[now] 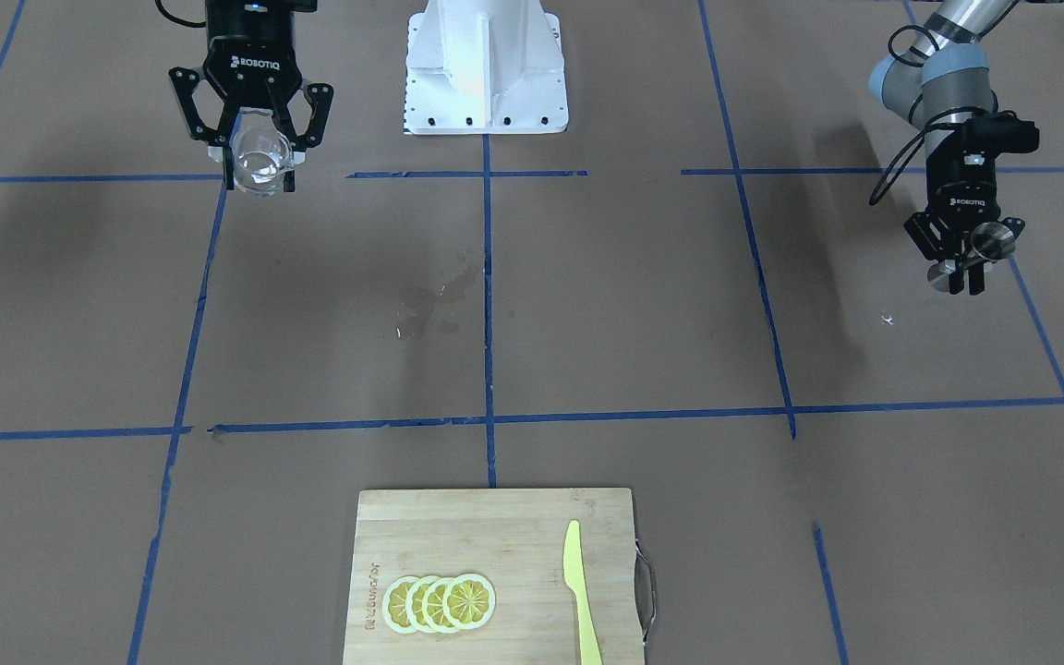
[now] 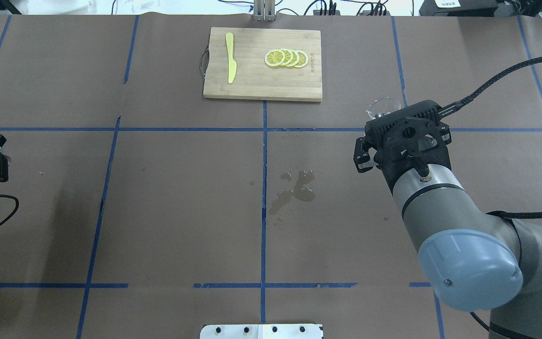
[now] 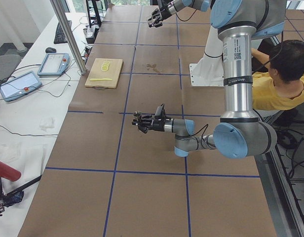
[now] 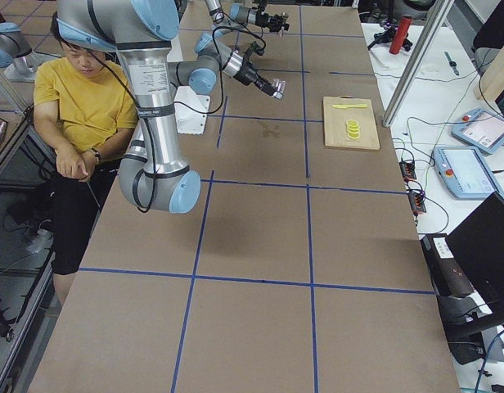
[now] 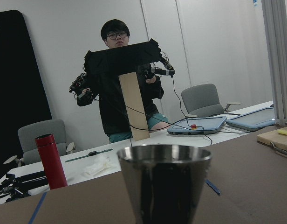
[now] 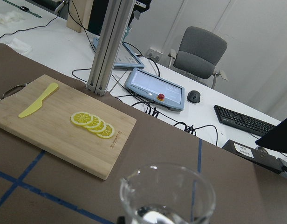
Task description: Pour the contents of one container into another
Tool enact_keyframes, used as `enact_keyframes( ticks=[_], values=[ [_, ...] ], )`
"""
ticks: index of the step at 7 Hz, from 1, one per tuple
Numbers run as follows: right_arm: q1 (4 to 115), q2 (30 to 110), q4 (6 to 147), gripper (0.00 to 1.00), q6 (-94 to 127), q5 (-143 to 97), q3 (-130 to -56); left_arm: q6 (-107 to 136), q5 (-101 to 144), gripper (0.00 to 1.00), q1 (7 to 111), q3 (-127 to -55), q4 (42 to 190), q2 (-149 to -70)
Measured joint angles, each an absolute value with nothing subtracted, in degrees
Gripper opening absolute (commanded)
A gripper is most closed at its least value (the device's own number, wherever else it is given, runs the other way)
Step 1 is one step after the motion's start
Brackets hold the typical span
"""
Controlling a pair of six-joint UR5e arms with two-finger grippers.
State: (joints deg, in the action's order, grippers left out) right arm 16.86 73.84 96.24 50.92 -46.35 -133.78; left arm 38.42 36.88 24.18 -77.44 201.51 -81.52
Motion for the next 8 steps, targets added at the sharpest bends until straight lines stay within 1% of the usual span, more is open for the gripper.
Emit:
enact_keyframes(
  ticks=[2,4,8],
  values=[
    [16.82,73.73,96.24,0.0,50.83,-46.4,-133.77,45.0,35.18,0.0,23.77,-74.94,201.4,-82.43],
    [16.81,73.65,96.24,0.0,50.8,-46.41,-133.82,46.6,33.92,0.0,23.63,-71.63,201.38,-84.23],
    [16.8,73.9,96.24,0.0,50.85,-46.33,-134.08,46.3,39.15,0.0,23.72,-70.93,199.69,-83.76]
  ],
)
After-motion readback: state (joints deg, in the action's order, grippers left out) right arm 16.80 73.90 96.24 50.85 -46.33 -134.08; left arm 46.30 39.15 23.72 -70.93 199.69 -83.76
